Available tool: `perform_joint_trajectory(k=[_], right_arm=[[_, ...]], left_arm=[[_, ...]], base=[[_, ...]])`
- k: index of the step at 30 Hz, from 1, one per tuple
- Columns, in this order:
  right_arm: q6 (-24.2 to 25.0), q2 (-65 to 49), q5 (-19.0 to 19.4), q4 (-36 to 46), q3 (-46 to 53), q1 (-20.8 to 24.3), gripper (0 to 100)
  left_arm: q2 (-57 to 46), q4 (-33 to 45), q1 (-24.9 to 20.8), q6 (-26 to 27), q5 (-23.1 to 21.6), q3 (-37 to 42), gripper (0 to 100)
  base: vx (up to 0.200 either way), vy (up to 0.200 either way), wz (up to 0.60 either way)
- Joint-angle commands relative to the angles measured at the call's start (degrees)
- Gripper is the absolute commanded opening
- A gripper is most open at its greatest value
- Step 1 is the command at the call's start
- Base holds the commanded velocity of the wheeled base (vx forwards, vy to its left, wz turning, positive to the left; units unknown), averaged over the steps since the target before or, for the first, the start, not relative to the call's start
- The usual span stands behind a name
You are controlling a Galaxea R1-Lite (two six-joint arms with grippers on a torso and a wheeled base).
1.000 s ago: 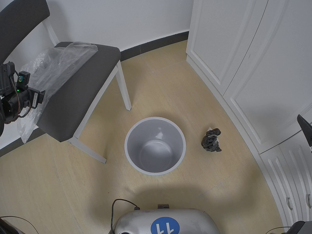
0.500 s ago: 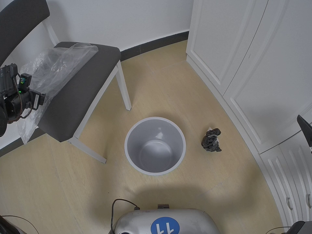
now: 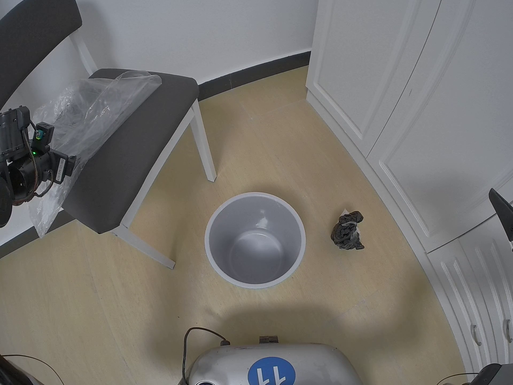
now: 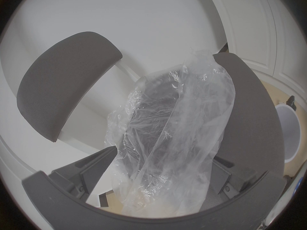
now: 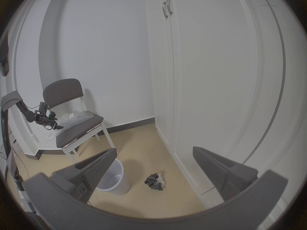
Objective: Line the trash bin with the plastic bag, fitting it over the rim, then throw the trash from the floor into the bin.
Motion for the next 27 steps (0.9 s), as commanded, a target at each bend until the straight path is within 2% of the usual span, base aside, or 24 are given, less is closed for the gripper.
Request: perform_joint_trajectory(k=[1,16,17,27], right_arm=[[0.01,-0.04,-0.08,-0.03,-0.01,-0.01,100],[-0.08,-0.04,-0.08,-0.03,-0.1,-0.01,100],[-0.08,-0.04,-0.08,-0.12,-0.1,-0.01,100],[0.01,0.23,-0.08,-0.03,-0.19,-0.01,100]], left_arm=[[0.72,0.03,0.31,0.15,0.15,-0.07,100],[2.48,-1.81,0.4,0.15,0.41,-0.34,100],[2.57,-1.81,0.4,0.06,0.41,-0.34,0],[0.99,-3.04,0.14,-0.64,-0.03,2.13,0]], base=[[0.0,0.0,0.0],[0.0,0.0,0.0],[0.0,0.0,0.0],[0.0,0.0,0.0]])
